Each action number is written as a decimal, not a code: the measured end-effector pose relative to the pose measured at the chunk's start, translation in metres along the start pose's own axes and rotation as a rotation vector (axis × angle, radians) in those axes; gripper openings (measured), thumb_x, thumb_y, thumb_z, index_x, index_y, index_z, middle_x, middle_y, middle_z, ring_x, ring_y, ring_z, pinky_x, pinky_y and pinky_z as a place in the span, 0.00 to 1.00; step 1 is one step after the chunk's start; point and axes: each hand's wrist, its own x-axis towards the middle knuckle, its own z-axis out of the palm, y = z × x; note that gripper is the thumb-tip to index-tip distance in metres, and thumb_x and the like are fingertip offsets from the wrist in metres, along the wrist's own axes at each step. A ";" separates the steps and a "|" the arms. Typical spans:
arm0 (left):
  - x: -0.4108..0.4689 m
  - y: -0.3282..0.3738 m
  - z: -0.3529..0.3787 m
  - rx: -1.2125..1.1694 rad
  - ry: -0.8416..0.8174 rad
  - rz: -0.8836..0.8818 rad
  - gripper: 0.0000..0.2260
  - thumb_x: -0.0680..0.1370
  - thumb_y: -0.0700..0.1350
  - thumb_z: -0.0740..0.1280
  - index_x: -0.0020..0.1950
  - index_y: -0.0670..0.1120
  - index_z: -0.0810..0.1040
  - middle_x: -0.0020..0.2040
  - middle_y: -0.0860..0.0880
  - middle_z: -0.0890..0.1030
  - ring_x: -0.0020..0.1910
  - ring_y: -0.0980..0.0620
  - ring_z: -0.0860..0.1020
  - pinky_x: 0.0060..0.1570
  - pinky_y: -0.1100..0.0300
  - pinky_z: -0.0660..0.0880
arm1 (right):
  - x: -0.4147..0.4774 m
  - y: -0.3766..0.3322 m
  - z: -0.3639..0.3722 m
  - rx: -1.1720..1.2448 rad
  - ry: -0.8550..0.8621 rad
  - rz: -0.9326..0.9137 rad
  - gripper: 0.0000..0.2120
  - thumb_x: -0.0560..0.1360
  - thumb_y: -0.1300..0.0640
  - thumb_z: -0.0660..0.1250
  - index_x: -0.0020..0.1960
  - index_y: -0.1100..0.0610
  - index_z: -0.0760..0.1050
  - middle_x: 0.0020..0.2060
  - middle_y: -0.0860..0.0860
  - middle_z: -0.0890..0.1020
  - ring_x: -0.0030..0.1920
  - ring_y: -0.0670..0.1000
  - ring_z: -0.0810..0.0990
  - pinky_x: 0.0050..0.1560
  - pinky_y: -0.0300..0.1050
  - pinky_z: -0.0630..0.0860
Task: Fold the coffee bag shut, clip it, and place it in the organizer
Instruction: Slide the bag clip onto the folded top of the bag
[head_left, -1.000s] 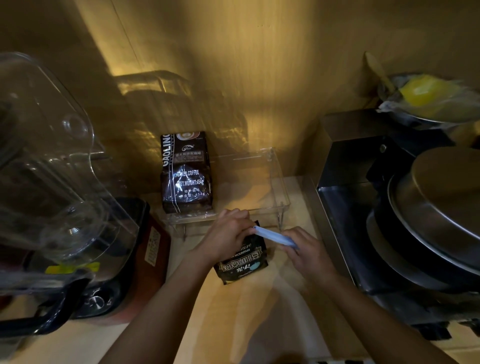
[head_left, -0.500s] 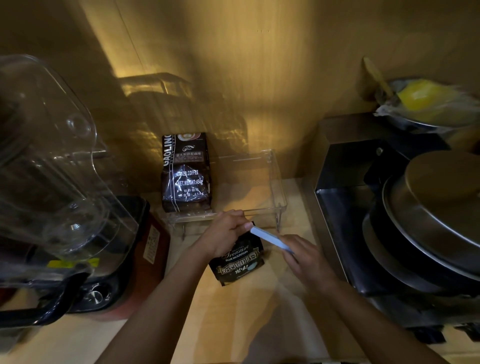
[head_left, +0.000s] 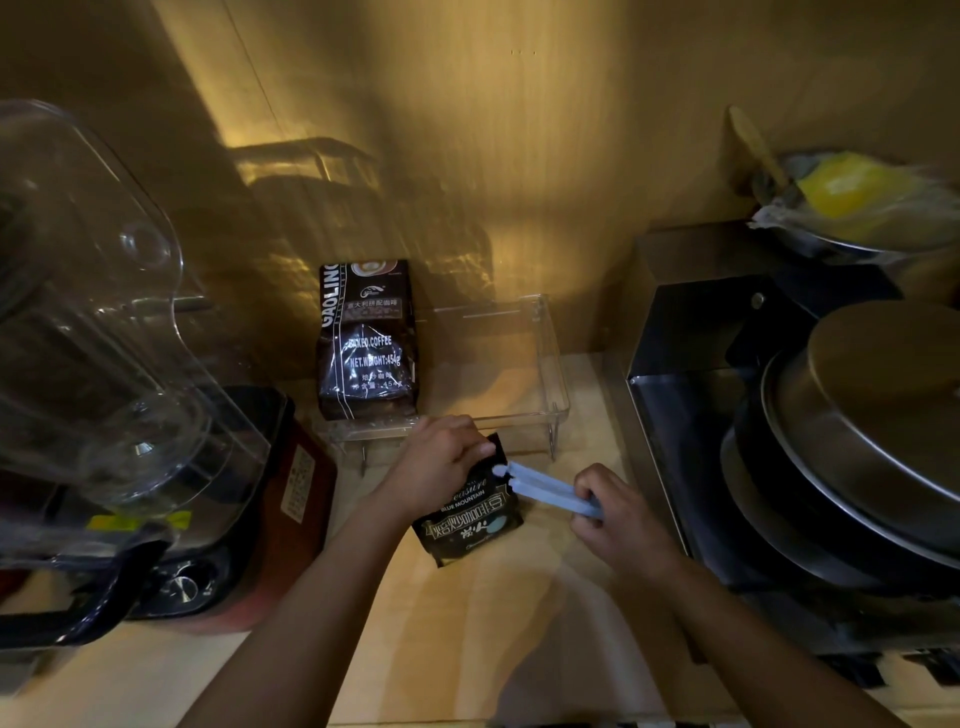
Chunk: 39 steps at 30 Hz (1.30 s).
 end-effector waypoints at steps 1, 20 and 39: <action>0.000 -0.001 0.001 0.056 0.034 0.016 0.05 0.76 0.42 0.64 0.48 0.44 0.79 0.46 0.46 0.80 0.48 0.47 0.74 0.43 0.58 0.57 | -0.001 0.000 -0.002 -0.007 -0.001 -0.019 0.14 0.67 0.65 0.66 0.39 0.51 0.63 0.38 0.49 0.73 0.36 0.54 0.74 0.34 0.53 0.75; -0.014 -0.008 0.016 -0.187 0.219 -0.070 0.08 0.69 0.36 0.71 0.38 0.44 0.73 0.36 0.47 0.81 0.36 0.51 0.76 0.34 0.63 0.70 | 0.026 -0.004 -0.020 -0.203 0.024 -0.327 0.11 0.70 0.51 0.61 0.43 0.57 0.76 0.42 0.54 0.83 0.37 0.55 0.80 0.38 0.46 0.78; -0.010 0.000 0.011 -0.215 0.167 0.009 0.04 0.71 0.39 0.71 0.43 0.42 0.78 0.45 0.45 0.79 0.47 0.48 0.74 0.48 0.56 0.70 | 0.048 -0.030 -0.007 0.006 -0.093 -0.027 0.19 0.67 0.59 0.73 0.54 0.49 0.71 0.42 0.43 0.75 0.45 0.50 0.76 0.45 0.46 0.73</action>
